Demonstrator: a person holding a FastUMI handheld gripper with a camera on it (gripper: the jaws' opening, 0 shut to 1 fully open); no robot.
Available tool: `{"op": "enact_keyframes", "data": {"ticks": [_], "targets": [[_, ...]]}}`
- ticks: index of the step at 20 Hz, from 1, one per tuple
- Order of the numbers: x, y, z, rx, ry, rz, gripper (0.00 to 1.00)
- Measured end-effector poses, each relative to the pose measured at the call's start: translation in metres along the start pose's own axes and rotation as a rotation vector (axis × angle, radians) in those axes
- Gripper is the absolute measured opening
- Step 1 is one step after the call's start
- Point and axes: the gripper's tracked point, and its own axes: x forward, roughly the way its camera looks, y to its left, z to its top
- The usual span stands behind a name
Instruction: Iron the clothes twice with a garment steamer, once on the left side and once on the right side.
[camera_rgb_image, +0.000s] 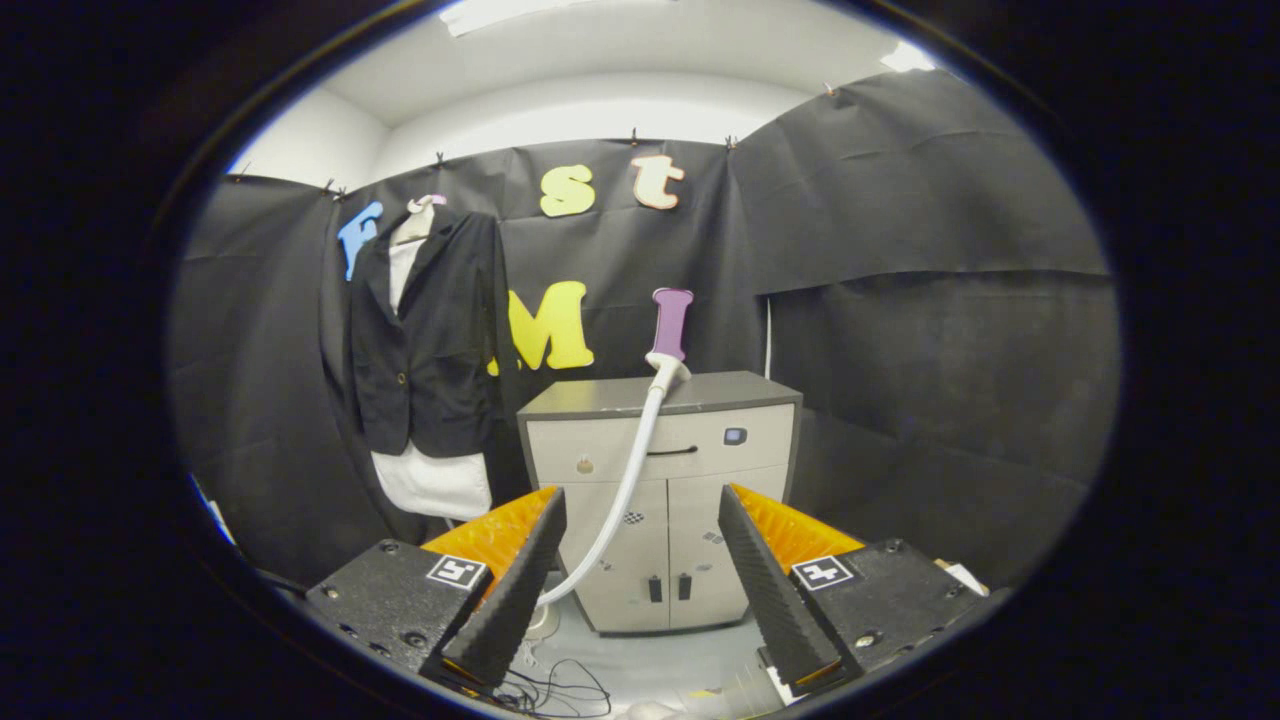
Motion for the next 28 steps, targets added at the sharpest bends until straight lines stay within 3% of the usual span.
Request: {"op": "enact_keyframes", "data": {"ticks": [7, 15, 22, 28], "targets": [[0.086, -0.028, 0.047, 0.026, 0.018, 0.003, 0.96], [0.274, -0.052, 0.114, 0.085, 0.061, 0.025, 0.96], [0.419, -0.048, 0.111, 0.088, 0.245, 0.088, 0.96], [0.492, -0.028, 0.08, 0.114, 0.401, 0.121, 0.95]]}}
